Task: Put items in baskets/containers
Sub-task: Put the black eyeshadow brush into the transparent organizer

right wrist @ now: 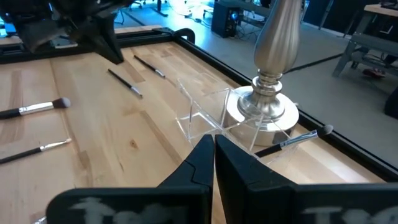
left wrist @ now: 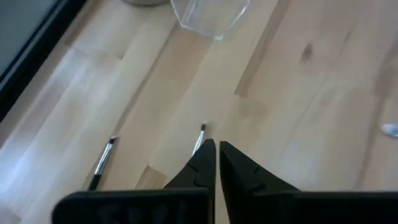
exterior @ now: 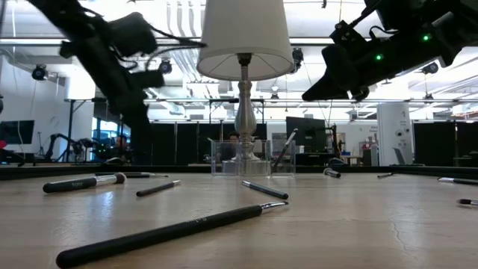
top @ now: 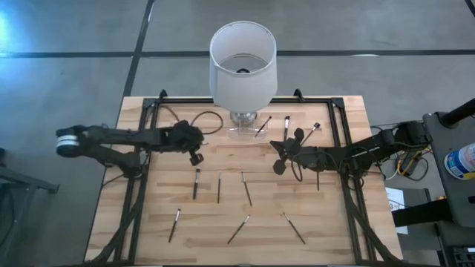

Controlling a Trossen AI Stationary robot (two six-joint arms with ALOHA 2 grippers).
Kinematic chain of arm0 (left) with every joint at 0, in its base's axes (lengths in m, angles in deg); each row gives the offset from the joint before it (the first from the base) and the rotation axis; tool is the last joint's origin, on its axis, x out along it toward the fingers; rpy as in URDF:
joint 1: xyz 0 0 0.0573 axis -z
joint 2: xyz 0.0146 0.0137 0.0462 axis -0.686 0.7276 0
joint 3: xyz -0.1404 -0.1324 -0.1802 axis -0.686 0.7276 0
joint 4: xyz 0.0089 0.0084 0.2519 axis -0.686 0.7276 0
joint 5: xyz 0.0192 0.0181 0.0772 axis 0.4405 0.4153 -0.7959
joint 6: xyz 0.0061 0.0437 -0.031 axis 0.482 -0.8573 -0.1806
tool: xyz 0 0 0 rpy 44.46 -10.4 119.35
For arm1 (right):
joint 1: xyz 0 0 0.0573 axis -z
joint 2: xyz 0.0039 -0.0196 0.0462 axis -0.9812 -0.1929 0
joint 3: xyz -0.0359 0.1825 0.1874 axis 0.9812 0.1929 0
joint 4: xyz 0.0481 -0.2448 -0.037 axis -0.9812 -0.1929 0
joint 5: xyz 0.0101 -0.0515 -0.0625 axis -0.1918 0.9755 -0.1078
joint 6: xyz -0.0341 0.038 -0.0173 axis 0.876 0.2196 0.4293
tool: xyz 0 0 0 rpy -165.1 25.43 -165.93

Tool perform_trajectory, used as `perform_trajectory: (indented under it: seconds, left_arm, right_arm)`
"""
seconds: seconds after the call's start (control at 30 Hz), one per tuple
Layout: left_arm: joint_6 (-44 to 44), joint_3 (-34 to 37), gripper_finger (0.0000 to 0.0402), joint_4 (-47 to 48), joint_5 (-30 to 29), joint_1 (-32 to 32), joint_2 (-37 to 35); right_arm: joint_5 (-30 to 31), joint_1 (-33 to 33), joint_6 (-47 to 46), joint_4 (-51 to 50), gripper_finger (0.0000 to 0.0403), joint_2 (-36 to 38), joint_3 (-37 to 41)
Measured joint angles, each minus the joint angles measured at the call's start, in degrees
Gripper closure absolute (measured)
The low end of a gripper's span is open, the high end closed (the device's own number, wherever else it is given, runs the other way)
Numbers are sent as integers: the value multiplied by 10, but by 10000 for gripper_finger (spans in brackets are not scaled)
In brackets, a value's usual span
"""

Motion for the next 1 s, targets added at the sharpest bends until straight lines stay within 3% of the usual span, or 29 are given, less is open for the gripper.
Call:
perform_trajectory:
  seconds: [0.13, 0.23, 0.43, 0.67, 1.0]
  left_arm:
    - [-30, -14, 360, -23, -11, -3, 53]
    - [-46, -16, 354, -38, 25, -16, 75]
    - [-65, -16, 353, -49, 31, -58, 98]
    - [-80, -13, 353, -51, 118, -100, 117]
    - [-104, -12, 353, -79, 115, -111, 155]
  right_arm:
    - [0, 0, 0, 0, 394, 0, 0]
    - [0, 0, 1, 0, 394, 0, 1]
    - [0, 0, 3, 0, 394, -1, 1]
    - [-1, 0, 3, 0, 394, -1, 1]
    - [-5, -2, 3, 1, 394, -1, 1]
